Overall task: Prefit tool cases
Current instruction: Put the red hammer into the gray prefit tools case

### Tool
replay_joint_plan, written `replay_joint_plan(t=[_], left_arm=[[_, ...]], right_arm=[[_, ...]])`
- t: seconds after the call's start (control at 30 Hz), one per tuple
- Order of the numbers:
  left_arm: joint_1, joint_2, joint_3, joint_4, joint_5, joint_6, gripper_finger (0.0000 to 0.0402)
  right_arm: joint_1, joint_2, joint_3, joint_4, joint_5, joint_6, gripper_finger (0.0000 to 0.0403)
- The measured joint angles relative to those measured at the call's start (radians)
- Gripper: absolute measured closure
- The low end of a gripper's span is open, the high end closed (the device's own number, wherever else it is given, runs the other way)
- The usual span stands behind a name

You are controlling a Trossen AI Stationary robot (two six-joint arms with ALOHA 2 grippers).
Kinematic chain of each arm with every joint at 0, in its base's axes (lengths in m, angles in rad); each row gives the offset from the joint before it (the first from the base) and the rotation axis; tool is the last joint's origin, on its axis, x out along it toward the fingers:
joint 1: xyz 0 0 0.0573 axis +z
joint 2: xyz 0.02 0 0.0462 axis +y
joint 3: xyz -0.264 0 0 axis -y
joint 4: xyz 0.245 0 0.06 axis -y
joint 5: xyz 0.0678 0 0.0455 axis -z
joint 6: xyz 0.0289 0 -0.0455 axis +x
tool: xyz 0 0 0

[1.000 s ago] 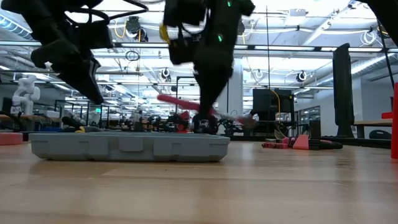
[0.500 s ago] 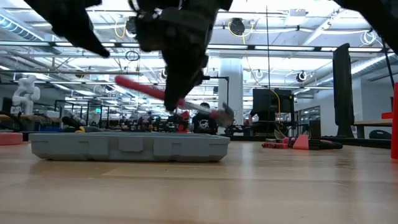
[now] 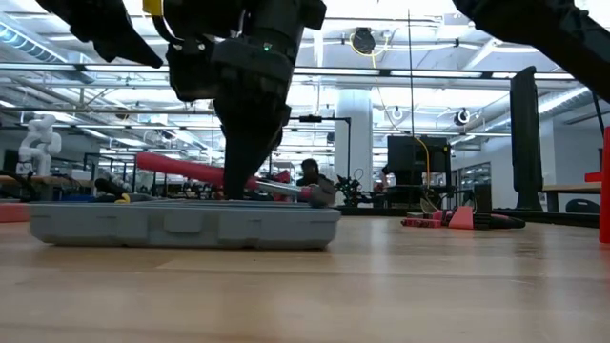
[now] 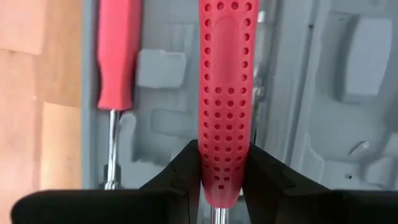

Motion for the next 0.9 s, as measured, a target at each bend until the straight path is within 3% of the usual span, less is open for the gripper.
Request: replay_joint_plan(t=[0.9], left_arm=[[0.0, 0.035, 0.0, 0.006, -0.008, -0.001, 0.0402]], right_arm=[[0.033, -0.014, 0.008, 0.051, 0.003, 0.139, 0.0323]])
